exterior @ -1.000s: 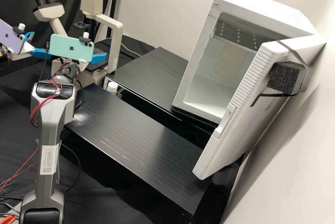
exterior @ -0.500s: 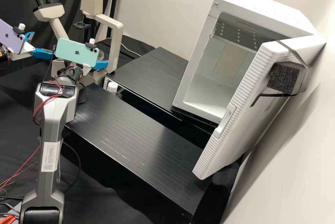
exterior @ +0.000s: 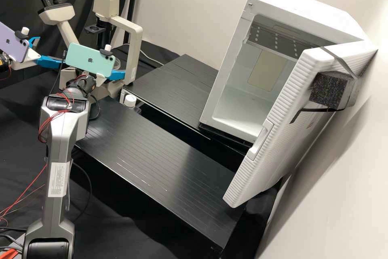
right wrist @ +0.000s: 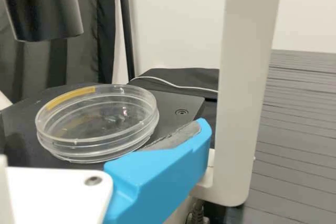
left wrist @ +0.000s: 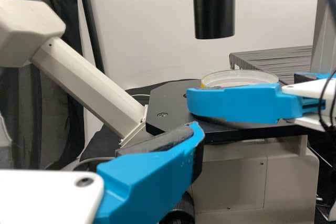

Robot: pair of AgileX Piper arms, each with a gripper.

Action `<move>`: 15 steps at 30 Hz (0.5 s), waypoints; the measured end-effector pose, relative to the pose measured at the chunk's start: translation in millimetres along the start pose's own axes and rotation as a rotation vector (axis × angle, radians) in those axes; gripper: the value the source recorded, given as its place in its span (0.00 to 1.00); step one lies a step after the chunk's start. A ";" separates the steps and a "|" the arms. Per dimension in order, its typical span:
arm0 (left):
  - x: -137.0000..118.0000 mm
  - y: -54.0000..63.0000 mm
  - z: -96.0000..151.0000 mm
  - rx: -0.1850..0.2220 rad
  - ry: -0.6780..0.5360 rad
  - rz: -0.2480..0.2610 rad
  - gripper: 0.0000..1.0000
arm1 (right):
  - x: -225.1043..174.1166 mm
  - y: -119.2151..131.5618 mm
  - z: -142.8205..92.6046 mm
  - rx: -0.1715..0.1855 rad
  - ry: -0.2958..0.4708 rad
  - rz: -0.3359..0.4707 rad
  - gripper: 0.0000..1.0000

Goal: Move the petri dish to the bench.

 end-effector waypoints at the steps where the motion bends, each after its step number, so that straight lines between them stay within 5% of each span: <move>1: 0.0 0.0 0.0 0.000 0.000 0.000 1.00 | -0.1 -1.6 -0.9 -0.014 0.000 0.005 1.00; 10: 0.0 0.0 0.0 0.000 0.000 0.000 1.00 | -4.7 -6.3 -11.3 -0.127 0.009 0.071 1.00; 15: 0.0 0.0 0.0 0.000 0.000 0.000 1.00 | -5.1 -6.6 -12.1 -0.141 0.011 0.075 1.00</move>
